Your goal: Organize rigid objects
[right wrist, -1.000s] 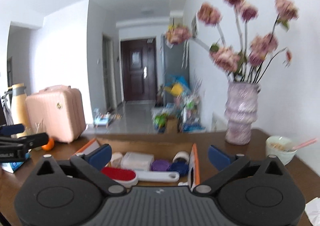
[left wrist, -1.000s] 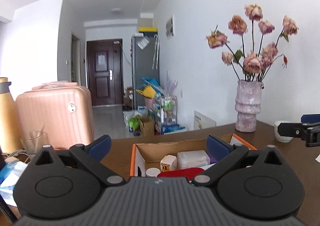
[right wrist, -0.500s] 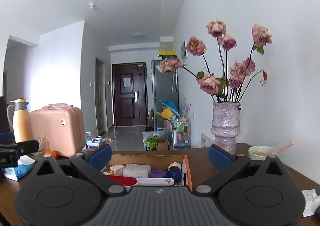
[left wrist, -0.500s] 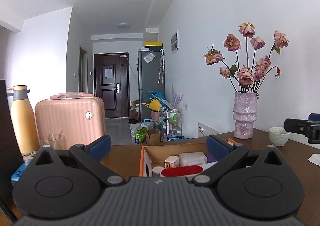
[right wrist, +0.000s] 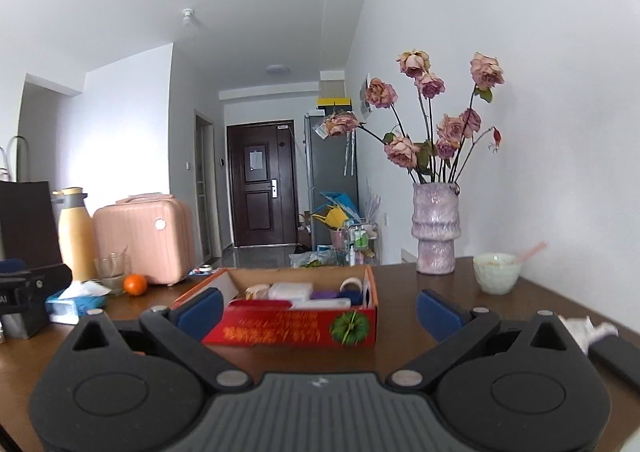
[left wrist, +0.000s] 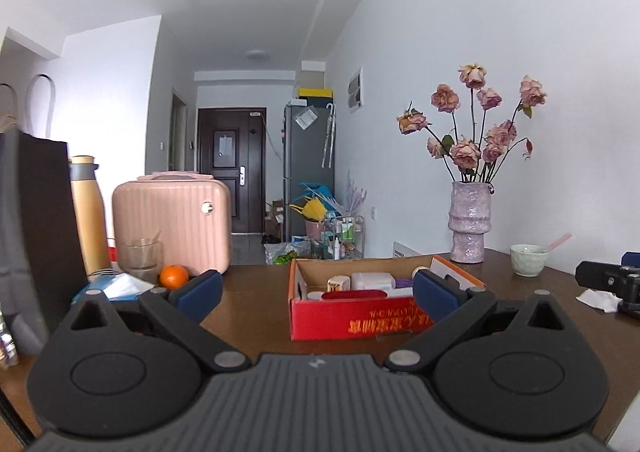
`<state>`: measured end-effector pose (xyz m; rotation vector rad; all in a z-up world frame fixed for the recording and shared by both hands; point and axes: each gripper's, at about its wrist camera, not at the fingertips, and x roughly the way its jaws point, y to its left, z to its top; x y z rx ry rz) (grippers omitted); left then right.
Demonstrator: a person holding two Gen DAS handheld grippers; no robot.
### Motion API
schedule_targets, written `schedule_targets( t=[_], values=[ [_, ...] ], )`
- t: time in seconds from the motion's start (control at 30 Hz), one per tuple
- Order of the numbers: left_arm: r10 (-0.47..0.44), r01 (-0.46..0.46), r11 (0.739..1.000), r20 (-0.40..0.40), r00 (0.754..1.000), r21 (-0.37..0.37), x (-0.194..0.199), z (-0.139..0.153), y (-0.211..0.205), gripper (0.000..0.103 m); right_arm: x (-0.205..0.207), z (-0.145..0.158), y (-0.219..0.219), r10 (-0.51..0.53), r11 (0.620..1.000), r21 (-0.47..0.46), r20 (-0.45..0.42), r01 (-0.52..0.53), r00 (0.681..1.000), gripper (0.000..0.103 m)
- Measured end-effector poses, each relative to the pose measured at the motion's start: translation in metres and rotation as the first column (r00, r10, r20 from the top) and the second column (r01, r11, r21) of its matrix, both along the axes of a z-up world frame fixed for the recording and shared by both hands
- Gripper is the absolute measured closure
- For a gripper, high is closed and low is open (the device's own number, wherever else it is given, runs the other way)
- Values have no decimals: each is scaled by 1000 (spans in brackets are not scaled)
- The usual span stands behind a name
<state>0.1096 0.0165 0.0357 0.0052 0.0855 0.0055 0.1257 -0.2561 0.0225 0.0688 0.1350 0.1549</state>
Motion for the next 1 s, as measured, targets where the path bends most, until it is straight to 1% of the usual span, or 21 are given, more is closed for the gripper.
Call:
schedule_targets(
  t=[0.07,0.13,0.2,0.23,0.3,0.43,0.5,0.53,0.63,0.8,1.0],
  values=[
    [-1,1,1000,6,1000,6,-22,-8,-1,0,-26,-8,3,-15,1000,-12,19,16,1000,0],
    [7,-7,1000,3,1000,10,-46,-20,0,0,-47,-14,6,-46,999,-18,15,46,999,0],
    [21,-21,1000,-26,999,13,-63,-31,2,0,-69,-25,13,-61,998,-33,-18,61,998,0],
    [26,-25,999,-28,999,20,-72,-37,2,0,-80,-32,16,-51,998,-43,-27,50,998,0],
    [64,-63,997,-28,998,42,-88,-44,-1,0,-99,-44,19,-42,998,-43,-45,40,998,0],
    [49,-48,997,-21,999,57,-112,-52,-4,0,-127,-60,25,-54,998,-25,-81,52,995,0],
    [55,-52,997,-36,998,62,-119,-55,-4,0,-133,-64,28,-56,998,-10,-106,55,993,0],
    [43,-41,997,-41,998,60,-123,-57,-3,0,-135,-65,28,-60,998,1,-105,60,993,0],
    [42,-41,999,-58,997,13,-123,-59,1,0,-134,-63,28,-66,998,-2,-104,66,992,0],
    [25,-25,1000,-49,998,11,-125,-57,0,0,-133,-58,27,-52,999,-4,-92,52,994,0],
    [-12,13,1000,-50,999,29,-124,-57,-6,0,-131,-57,26,-25,1000,8,-86,26,996,0]
  ],
)
